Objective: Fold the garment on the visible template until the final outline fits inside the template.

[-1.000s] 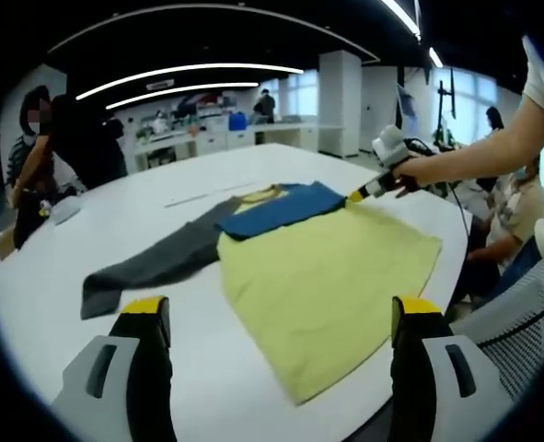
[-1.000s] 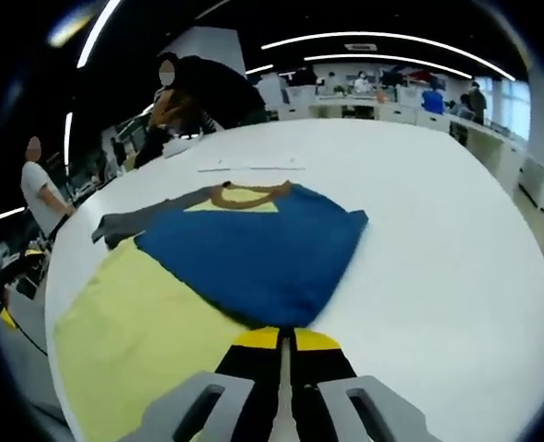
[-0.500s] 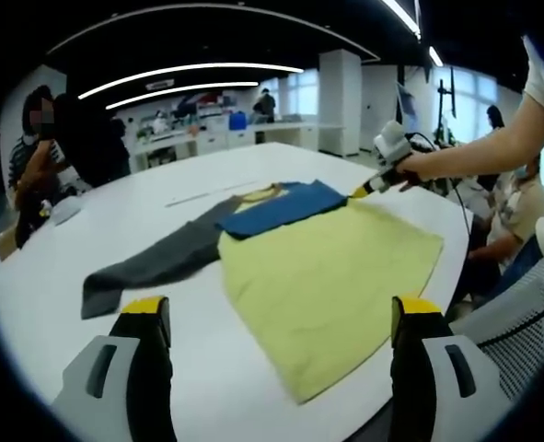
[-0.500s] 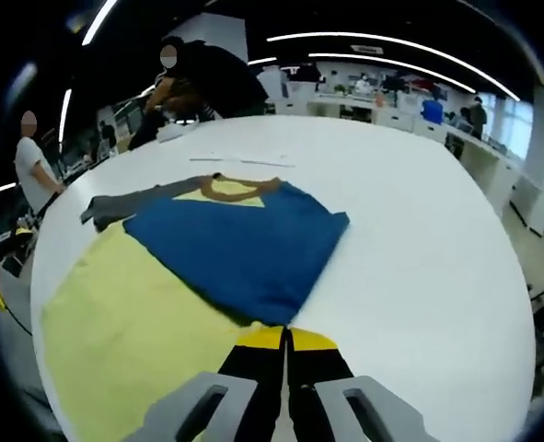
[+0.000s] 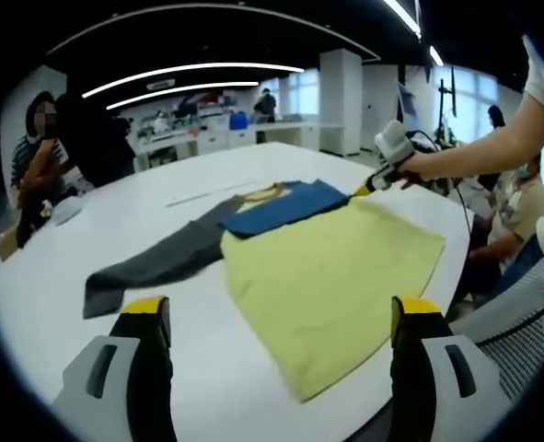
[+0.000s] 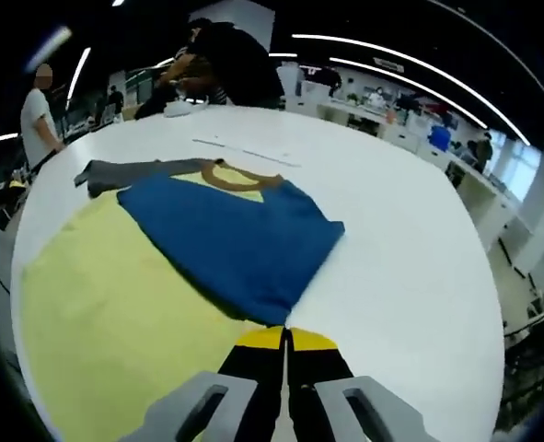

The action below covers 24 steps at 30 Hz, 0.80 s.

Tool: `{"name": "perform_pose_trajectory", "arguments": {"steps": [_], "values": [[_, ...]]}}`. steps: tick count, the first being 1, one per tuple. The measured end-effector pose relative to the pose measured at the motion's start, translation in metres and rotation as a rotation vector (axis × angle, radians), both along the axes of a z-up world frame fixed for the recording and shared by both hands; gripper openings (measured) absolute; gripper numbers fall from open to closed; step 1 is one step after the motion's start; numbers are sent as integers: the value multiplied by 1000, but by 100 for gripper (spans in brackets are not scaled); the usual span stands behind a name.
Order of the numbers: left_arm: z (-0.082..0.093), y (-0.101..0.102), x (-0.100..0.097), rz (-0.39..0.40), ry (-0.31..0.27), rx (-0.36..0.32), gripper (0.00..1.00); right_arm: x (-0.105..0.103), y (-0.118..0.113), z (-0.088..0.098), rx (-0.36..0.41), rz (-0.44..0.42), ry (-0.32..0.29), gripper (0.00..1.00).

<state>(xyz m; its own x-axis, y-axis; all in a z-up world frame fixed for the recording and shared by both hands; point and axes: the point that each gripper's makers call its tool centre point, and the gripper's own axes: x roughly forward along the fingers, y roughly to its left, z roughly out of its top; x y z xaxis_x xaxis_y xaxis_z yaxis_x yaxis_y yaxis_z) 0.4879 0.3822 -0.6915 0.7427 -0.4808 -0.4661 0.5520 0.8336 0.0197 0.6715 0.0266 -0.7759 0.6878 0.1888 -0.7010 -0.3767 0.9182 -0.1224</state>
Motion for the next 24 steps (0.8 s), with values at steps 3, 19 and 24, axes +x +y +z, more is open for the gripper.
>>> {"name": "perform_pose_trajectory", "arguments": {"steps": [3,19,24], "values": [[-1,0,0,-2,1,3,96,-6,5,0,67,-30,19,0],[-5,6,0,2,8,17,95,-6,18,-6,206,-96,57,4],[-6,10,0,9,7,18,95,-4,18,-12,198,-98,58,0]]}}
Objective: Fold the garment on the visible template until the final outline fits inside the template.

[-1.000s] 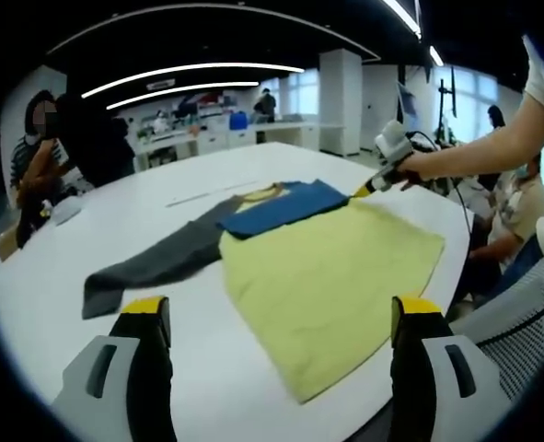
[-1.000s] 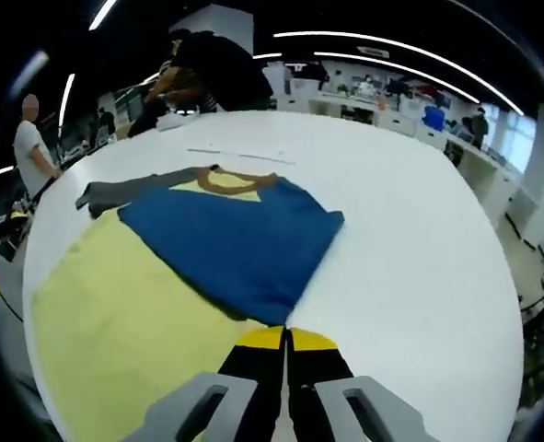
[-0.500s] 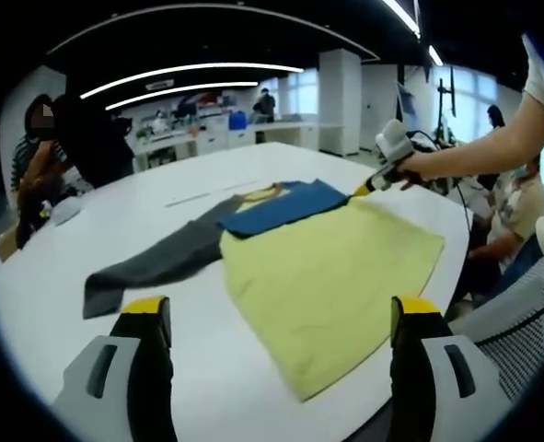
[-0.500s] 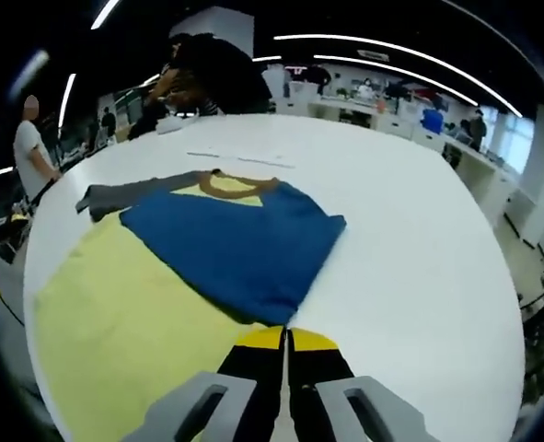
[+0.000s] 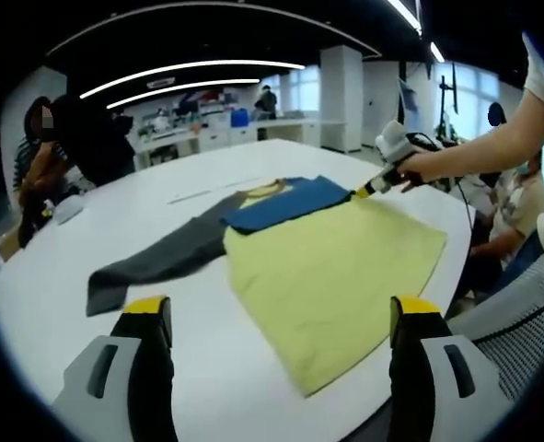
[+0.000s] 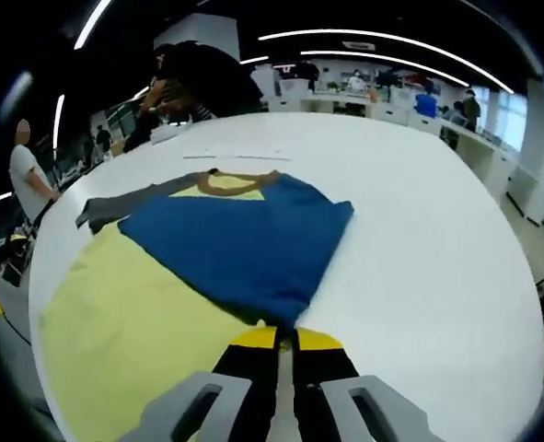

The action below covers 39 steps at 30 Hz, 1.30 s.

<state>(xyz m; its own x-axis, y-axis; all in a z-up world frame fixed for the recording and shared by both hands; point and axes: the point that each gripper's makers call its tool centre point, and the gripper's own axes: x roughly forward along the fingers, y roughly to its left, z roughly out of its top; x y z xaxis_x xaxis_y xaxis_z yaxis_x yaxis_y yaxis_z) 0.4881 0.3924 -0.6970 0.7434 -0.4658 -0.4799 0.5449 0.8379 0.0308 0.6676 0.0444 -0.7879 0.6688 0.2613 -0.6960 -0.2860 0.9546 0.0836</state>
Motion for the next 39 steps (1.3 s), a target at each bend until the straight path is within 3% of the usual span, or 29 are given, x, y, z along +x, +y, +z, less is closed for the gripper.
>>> {"name": "perform_pose_trajectory", "arguments": {"steps": [5,11,19,39], "values": [[-1,1,-1,10,3,7,95,2,-10,-2,-60,17,2,0],[0,0,-1,16,1,4,96,0,-15,-3,-77,16,12,0],[3,-1,-1,21,-4,5,96,2,-18,-2,-153,83,-1,0],[0,6,3,44,5,-2,96,-11,-41,5,-195,108,-1,0]]}}
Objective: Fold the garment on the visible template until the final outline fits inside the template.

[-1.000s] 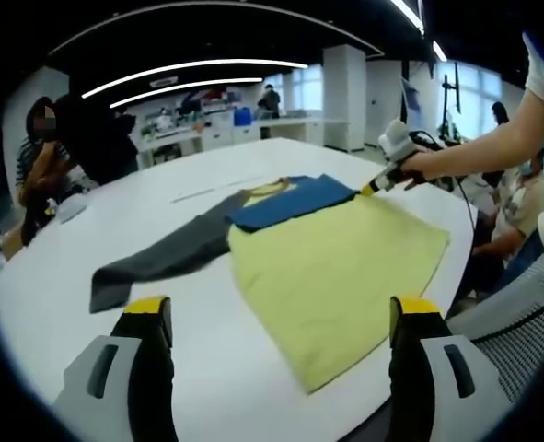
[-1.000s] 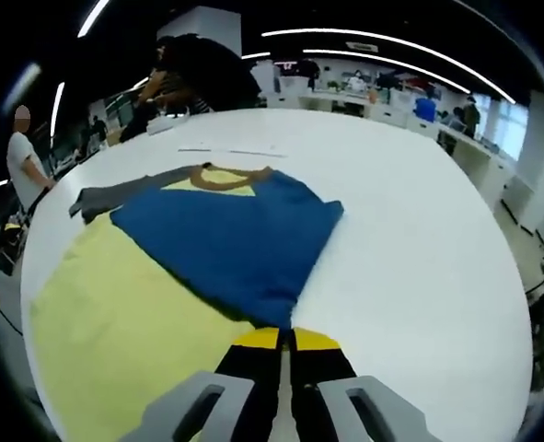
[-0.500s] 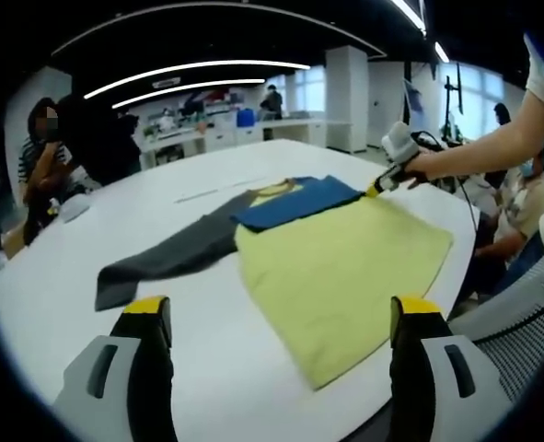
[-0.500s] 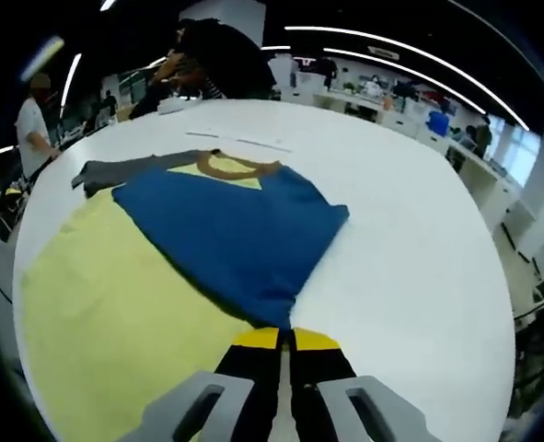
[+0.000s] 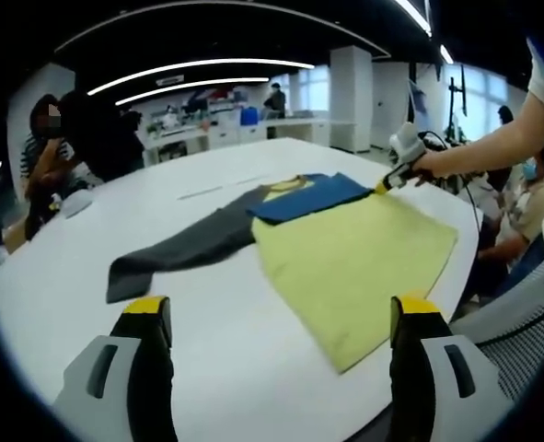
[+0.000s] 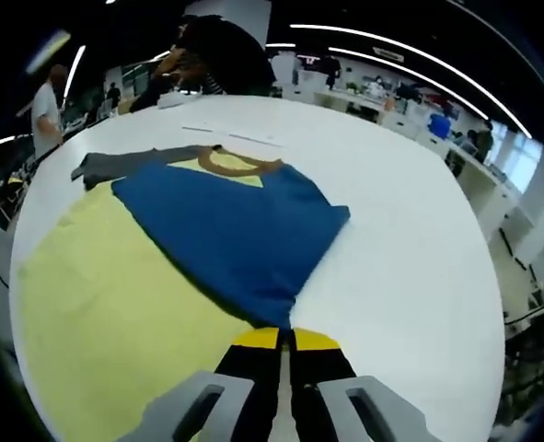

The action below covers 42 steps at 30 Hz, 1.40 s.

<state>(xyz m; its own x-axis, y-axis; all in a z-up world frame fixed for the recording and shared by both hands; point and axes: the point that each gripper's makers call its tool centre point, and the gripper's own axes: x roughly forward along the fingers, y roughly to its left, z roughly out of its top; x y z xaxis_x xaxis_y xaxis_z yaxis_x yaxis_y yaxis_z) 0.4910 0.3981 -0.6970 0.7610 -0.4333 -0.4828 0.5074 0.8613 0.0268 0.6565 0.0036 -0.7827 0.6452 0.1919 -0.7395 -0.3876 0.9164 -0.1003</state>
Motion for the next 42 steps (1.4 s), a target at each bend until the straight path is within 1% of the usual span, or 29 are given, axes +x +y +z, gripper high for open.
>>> {"name": "perform_pose_trajectory", "arguments": {"steps": [10,13,15,18,19,22,23,24,25,27,28,31,36,38,42], "values": [[1,5,5,23,2,-4,95,5,-10,1,14,-8,-4,0],[1,9,6,37,2,-8,95,5,-8,2,67,-31,2,0],[1,12,8,46,0,-10,95,6,-5,7,116,-54,-11,4],[2,15,10,58,-2,-8,95,8,0,17,197,-69,-34,15],[2,16,10,64,-2,-11,95,8,1,21,216,-67,-43,20],[3,19,12,75,-3,-23,95,15,-1,26,246,-50,-60,34],[3,19,13,76,-4,-25,95,18,-1,29,265,-36,-70,38],[3,19,13,77,-5,-25,95,17,3,32,279,-25,-77,42],[4,20,13,78,-6,-24,95,14,8,37,295,-5,-85,46],[4,20,14,80,-6,-23,95,11,13,42,302,11,-92,53],[4,21,15,82,-6,-23,95,7,21,48,318,41,-103,56],[5,24,17,92,-6,-25,94,-1,35,60,355,90,-116,66],[7,30,20,125,-8,-35,94,-14,54,77,396,158,-137,85],[8,32,21,139,-9,-32,93,-20,61,84,414,185,-145,90],[7,44,25,186,-8,-33,92,-32,72,97,440,228,-158,99]]}}
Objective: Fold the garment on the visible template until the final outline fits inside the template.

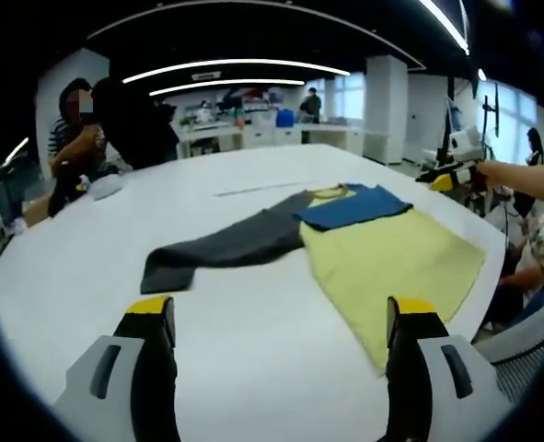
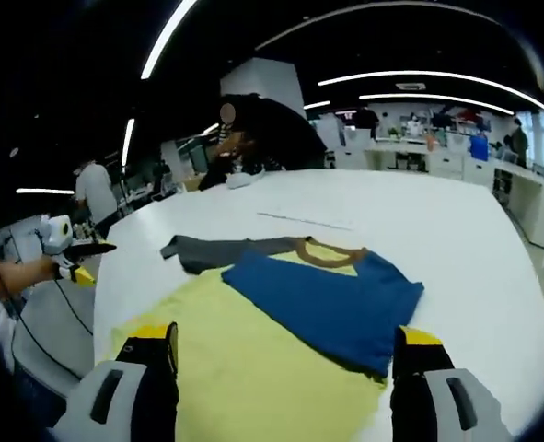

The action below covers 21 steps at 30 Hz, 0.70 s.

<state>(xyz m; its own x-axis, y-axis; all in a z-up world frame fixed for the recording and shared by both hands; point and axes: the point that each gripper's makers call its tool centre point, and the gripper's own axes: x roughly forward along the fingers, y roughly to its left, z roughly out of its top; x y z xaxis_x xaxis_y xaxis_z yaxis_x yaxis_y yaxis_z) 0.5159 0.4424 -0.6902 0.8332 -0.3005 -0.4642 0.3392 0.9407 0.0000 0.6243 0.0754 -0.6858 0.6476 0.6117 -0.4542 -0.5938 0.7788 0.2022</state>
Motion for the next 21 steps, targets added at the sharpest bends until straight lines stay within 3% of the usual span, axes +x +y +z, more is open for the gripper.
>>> {"name": "perform_pose_trajectory", "arguments": {"steps": [12,21], "values": [[-1,34,17,149,-8,-19,88,-36,17,23,38,101,-38,99],[-4,57,36,286,-16,-33,79,-54,20,31,16,95,-77,99]]}}
